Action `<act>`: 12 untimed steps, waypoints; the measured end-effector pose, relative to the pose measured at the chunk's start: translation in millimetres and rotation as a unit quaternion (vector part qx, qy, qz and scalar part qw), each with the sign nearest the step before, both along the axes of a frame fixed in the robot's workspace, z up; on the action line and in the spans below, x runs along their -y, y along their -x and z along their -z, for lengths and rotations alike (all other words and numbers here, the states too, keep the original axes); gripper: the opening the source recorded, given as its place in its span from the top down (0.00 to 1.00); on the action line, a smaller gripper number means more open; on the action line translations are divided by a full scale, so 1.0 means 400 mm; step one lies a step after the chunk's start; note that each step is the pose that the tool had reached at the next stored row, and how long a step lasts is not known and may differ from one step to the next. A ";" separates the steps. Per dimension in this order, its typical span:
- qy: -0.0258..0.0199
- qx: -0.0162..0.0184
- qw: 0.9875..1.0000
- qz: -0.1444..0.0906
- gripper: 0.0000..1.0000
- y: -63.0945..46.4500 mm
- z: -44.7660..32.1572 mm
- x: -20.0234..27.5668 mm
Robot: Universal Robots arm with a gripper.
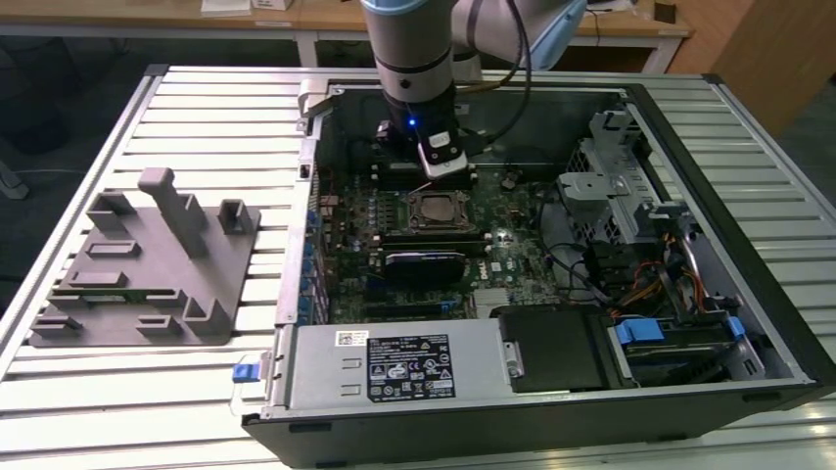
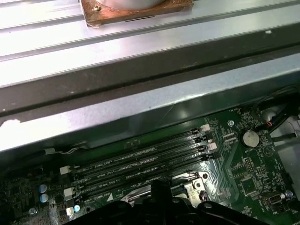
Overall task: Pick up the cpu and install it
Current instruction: 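Install the first cpu locking lever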
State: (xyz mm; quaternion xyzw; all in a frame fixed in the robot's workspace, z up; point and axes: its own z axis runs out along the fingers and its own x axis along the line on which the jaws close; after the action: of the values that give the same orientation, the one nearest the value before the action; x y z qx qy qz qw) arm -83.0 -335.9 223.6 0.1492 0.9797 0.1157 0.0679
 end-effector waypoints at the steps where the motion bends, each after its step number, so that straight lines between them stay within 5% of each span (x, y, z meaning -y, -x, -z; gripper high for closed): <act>1: 0.000 0.000 1.000 0.000 0.89 -0.001 0.001 -0.002; 12: 0.000 0.000 1.000 0.003 0.89 -0.018 0.012 -0.014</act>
State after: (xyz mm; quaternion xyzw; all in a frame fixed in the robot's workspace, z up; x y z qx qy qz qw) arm -75.9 -330.1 218.9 0.1521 0.9792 0.1155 0.0683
